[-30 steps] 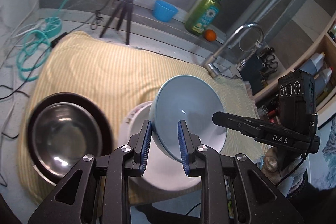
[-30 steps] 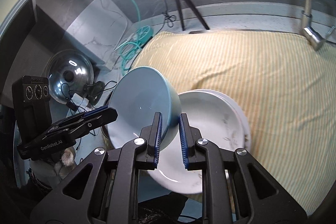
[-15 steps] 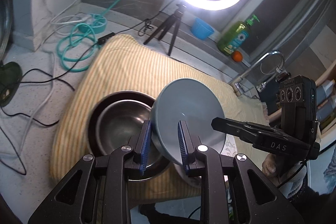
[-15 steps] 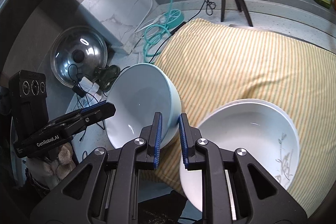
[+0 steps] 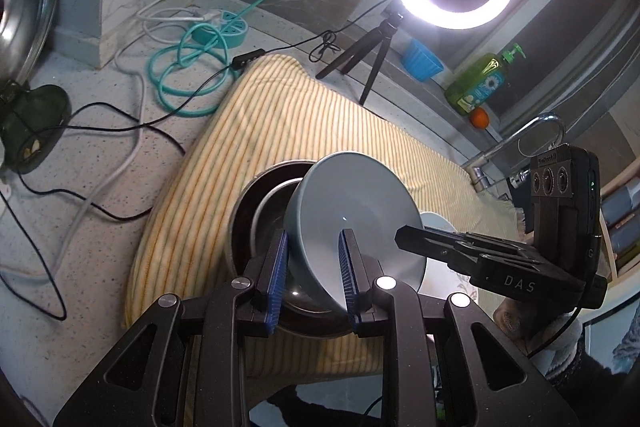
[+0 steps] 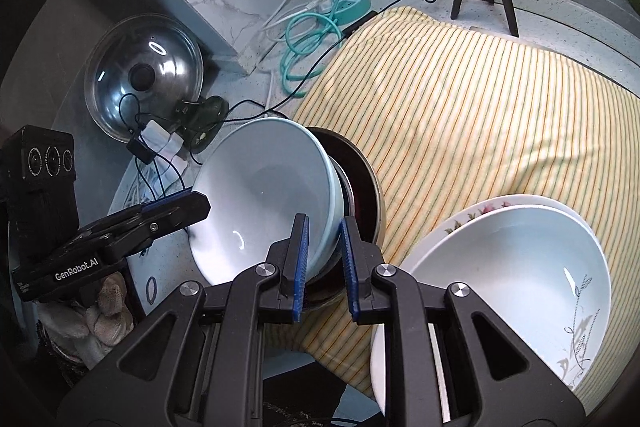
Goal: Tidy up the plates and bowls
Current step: 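Lower the blue-rimmed bowl into the red steel bowl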
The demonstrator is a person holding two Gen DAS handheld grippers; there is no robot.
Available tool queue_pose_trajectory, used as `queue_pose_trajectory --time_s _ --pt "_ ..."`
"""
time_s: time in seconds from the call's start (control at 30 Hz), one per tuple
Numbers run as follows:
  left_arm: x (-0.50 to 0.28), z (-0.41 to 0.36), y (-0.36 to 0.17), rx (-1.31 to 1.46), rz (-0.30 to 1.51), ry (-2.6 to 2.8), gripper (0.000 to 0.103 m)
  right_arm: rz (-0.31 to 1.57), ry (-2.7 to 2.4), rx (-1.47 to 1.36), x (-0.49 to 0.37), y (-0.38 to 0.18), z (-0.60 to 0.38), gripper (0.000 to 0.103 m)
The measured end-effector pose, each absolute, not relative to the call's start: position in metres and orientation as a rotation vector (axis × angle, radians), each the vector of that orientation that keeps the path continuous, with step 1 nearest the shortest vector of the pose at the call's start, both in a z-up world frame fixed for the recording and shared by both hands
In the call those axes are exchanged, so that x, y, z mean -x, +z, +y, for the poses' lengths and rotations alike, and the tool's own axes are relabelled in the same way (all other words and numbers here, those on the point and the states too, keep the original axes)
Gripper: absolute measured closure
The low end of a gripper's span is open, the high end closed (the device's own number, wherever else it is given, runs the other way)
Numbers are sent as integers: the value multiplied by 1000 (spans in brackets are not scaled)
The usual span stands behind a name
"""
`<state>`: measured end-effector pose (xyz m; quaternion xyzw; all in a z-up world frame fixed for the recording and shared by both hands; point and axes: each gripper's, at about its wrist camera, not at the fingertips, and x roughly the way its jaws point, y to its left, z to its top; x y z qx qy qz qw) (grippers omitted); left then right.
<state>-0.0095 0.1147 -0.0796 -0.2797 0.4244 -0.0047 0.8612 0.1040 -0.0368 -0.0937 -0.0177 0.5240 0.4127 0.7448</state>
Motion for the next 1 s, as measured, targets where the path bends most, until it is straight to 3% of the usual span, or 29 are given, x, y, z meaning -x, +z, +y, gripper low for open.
queue_pose_trajectory --time_s 1.0 --pt "5 122 -100 594 955 -1 81 1193 888 67 -109 -113 -22 84"
